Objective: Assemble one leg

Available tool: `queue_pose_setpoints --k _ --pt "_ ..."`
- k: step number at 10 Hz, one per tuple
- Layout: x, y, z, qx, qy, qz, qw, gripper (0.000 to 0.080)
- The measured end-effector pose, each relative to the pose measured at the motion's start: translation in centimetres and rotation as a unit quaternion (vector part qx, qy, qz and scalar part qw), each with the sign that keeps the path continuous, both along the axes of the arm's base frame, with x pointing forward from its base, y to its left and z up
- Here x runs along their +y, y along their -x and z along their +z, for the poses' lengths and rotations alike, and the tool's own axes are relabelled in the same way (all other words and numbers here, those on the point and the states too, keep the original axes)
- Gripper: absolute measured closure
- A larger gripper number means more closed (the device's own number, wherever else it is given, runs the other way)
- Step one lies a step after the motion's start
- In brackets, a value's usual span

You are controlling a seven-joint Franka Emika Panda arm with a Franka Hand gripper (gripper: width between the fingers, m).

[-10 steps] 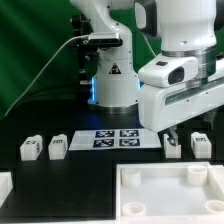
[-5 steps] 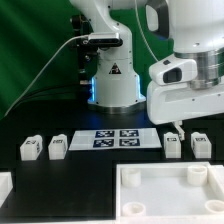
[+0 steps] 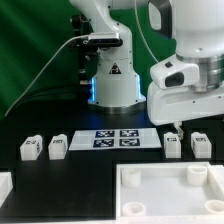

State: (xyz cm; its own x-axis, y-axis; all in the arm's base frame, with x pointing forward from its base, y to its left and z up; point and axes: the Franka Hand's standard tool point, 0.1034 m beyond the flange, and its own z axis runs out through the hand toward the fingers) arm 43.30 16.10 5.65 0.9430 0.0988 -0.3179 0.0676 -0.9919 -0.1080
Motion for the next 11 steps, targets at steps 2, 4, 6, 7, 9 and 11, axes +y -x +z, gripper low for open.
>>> queue_pose_setpoints --k 2,4,6,7,9,11 --pt "0.7 -0.3 0.1 0.091 0.004 0.008 0.996 0.0151" --pt "0.6 0.0 -0.1 0.189 0.008 0.018 0.982 0.0151" --pt "0.8 0.0 -0.4 0.258 0.007 0.027 0.966 0.0151" --pt "0.8 -0.2 -0.5 0.255 0.006 0.026 0.967 0.0151" --pt "1.0 0.5 -1.4 0.26 0.013 0.01 0.965 0.0151" --pt "1.4 1.8 -2.9 0.261 0.017 0.009 0.965 0.0151"
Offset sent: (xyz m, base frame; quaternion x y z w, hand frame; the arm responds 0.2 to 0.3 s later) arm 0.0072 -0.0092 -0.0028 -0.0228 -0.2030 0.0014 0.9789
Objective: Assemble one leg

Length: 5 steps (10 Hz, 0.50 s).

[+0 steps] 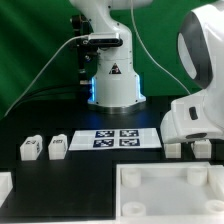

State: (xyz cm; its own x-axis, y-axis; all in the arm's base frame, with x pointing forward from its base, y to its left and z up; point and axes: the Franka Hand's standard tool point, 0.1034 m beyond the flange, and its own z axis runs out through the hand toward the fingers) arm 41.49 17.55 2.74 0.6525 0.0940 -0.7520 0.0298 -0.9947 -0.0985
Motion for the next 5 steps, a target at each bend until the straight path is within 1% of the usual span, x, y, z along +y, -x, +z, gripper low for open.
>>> queue_pose_setpoints --k 1,2,5 --pt "0.02 0.9 -0.79 0.002 0.001 0.0 1.0 0.0151" --pt "0.07 1.56 -1.24 0.011 0.003 -0.004 1.0 0.0151" --pt "0.16 1.82 -1.6 0.016 0.004 -0.006 1.0 0.0151"
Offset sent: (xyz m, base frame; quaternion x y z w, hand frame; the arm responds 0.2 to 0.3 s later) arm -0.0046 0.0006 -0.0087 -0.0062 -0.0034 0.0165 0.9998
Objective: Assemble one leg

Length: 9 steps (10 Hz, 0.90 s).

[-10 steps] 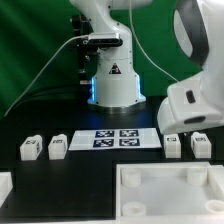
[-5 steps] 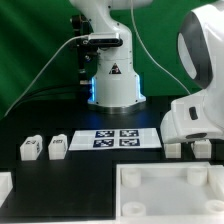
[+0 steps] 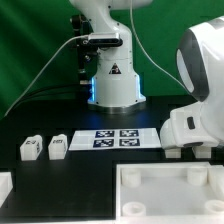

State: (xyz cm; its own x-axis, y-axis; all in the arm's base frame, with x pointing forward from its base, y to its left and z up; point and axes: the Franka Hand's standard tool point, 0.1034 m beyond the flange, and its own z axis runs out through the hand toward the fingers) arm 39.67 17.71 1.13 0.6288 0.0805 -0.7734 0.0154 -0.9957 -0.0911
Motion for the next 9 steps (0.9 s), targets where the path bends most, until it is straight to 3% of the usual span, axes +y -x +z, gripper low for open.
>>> queue_pose_setpoints --k 2,4,9 --pt "0.0 0.01 0.0 0.0 0.0 0.0 1.0 0.0163" --pt "0.0 0.01 0.01 0.0 0.0 0.0 1.0 0.0512" --pt "0.0 0.01 0.01 0.0 0.0 0.0 1.0 0.0509"
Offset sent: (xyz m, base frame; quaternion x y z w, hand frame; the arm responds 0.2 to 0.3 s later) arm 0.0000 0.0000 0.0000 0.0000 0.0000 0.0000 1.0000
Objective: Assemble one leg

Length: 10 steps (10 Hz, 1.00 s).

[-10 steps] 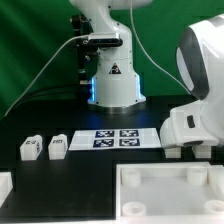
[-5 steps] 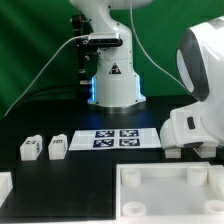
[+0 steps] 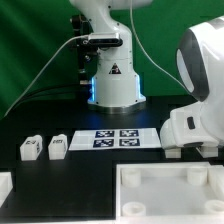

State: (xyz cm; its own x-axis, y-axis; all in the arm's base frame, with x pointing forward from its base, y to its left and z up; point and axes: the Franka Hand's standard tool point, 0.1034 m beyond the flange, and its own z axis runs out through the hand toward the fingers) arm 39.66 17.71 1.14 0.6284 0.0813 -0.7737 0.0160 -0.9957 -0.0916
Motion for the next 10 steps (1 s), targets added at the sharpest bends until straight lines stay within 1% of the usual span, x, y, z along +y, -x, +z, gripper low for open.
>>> queue_pose_setpoints --k 3,4,5,6,7,8,9,10 --pt "0.0 0.0 0.0 0.0 0.0 0.0 1.0 0.0508" --pt "-0.1 -0.5 0.3 -0.006 -0.009 0.006 1.0 0.0508" --pt "-0.6 -2.1 1.7 -0.026 -0.024 0.014 0.999 0.0508" --pt "-1.6 -3.5 4.0 -0.022 -0.042 0.029 0.998 0.0508" --pt "-2.1 -5.9 5.7 -0.043 -0.052 0.029 0.997 0.0508" --pt "-2.7 -8.3 8.0 -0.108 -0.054 0.021 0.992 0.0507" --pt "-3.3 -8.6 10.3 -0.158 -0.048 0.017 0.986 0.0507" --pt "-3.5 -9.0 11.4 -0.211 -0.044 0.013 0.976 0.0507"
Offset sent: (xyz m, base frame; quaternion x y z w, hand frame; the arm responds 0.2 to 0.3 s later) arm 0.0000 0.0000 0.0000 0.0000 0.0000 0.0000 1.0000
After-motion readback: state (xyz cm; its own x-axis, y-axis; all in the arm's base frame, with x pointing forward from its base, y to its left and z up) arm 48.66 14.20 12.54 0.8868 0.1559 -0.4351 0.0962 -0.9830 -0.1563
